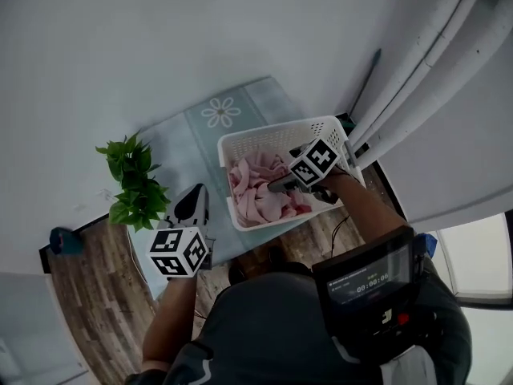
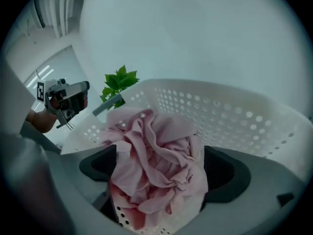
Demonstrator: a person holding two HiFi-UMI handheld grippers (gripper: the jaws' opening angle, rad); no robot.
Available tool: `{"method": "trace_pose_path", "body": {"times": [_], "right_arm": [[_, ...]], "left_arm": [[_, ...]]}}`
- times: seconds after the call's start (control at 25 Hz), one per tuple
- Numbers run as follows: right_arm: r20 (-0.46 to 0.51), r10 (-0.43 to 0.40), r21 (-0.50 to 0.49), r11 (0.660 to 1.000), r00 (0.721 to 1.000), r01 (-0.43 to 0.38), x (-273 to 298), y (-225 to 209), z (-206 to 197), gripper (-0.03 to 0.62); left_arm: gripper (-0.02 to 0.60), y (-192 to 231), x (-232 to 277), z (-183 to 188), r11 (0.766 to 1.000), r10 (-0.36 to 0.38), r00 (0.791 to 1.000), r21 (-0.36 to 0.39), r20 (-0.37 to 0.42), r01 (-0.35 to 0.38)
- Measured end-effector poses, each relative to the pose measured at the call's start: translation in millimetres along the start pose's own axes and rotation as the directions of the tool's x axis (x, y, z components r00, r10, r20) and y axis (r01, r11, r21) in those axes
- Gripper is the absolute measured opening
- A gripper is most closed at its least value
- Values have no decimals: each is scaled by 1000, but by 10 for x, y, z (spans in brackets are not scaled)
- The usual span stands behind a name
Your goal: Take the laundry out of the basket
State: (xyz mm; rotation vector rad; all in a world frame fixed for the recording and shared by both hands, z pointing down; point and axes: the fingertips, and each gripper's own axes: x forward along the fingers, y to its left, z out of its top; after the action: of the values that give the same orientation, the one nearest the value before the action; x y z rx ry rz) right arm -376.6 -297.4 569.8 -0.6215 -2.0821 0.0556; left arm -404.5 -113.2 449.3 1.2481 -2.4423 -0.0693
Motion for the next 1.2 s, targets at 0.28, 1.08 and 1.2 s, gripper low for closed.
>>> {"method": "trace_pose_path", "body": {"times": [0.28,1.08,1.2], "right_arm": [[-123,169,132,979,978,-152,679,-260,-390,537],[-149,335,97,941,931,-323,1275,1,-455,364],[-113,362,146,927,925,-345,1249,28,-454,319]], "left_arm": [[9,154,7,-178,994,103,994,-23,-41,-104],[9,360,55,-428,976,201,976,-72,-86,-207],[9,373,54,-403,976,199,976,-72,-82,-205]]}}
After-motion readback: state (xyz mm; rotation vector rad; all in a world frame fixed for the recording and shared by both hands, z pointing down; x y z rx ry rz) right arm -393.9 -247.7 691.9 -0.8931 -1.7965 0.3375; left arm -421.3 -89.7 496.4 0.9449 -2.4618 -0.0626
